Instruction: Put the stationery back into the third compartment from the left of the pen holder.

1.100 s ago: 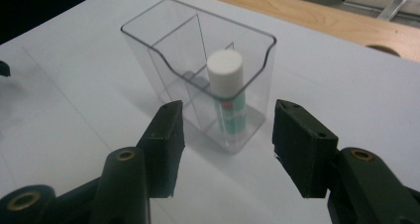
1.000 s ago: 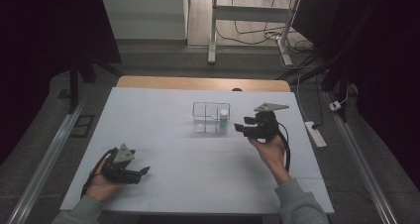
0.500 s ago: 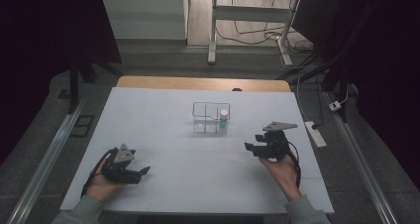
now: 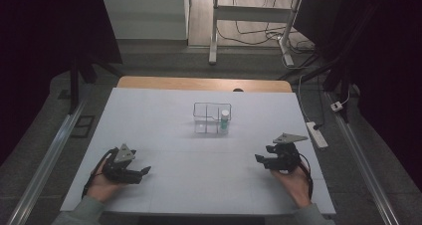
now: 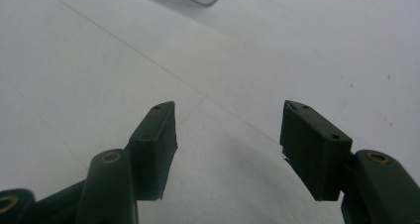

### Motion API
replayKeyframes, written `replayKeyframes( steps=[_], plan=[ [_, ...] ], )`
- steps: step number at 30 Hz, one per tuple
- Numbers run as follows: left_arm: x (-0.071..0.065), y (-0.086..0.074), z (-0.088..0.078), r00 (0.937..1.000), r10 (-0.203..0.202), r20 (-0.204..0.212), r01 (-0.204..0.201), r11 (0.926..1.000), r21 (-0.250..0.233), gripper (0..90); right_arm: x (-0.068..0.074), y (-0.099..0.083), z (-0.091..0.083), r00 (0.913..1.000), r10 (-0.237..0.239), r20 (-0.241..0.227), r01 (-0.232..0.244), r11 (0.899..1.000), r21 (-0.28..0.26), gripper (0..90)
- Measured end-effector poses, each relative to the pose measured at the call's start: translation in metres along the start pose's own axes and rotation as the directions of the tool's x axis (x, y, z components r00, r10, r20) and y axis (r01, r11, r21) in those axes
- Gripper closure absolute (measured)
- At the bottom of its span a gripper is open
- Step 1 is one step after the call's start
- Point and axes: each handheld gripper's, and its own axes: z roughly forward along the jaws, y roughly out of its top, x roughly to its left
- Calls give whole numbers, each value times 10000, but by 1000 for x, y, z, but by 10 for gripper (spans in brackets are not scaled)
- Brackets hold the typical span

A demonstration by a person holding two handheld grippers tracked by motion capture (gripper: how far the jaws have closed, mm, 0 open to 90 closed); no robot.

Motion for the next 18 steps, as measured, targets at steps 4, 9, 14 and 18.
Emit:
replayKeyframes(
  steps=[4,9,14,18],
  plan=[
    [0,0,0,10000,-1,19,1,10000,-50,182,-1,-4,-3,10000,-27,-23,27,10000,-9,380],
    [1,0,0,10000,10,20,-10,10000,-27,182,-3,-6,-5,10000,-21,-87,20,9999,-99,380],
    [1,1,1,10000,-5,21,5,10000,-39,182,-1,-7,-4,9995,-271,-148,271,9996,16,376],
    [1,1,0,10000,6,6,-6,10000,-30,182,0,-7,-4,9993,-362,-121,362,9993,5,370]
  ],
)
